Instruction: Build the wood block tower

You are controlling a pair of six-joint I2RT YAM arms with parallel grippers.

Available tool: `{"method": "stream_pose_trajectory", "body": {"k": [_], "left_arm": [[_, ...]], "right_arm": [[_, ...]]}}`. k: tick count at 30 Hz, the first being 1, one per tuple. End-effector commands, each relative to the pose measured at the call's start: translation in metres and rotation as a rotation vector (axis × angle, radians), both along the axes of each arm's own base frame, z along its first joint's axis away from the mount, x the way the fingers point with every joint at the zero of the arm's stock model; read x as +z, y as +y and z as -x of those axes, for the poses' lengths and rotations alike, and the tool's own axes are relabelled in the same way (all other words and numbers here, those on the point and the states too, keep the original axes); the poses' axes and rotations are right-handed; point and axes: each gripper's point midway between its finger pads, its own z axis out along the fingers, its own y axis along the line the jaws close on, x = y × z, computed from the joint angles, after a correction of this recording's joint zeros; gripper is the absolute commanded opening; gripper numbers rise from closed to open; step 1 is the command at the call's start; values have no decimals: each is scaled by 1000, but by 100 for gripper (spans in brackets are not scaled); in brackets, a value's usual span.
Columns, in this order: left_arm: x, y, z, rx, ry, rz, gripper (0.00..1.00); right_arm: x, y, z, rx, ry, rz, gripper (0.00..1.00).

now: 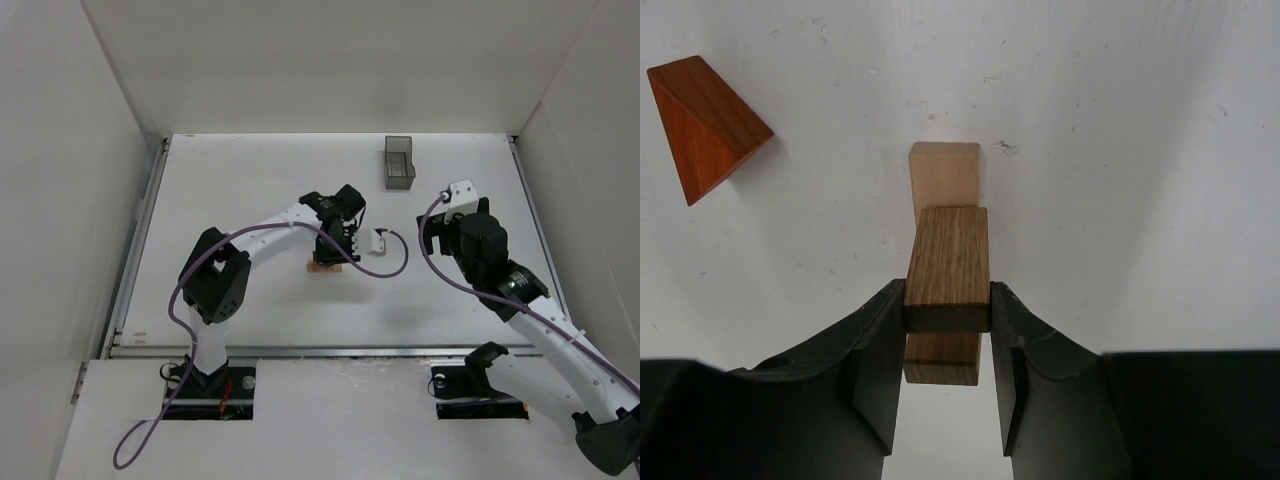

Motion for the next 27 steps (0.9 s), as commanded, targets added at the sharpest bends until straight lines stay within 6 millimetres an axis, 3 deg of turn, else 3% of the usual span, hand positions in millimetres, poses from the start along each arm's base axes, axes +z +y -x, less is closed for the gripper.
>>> {"method": "stream_pose_trajectory", "body": {"k": [1,27], "left_arm": [[1,-3,2,-23,-13,-9,0],[5,-7,-2,-35,-42,-10,0]], "right_arm": [[11,2,-3,5,-40,-24,99],[7,2,-3,5,-32,-20,99]]}}
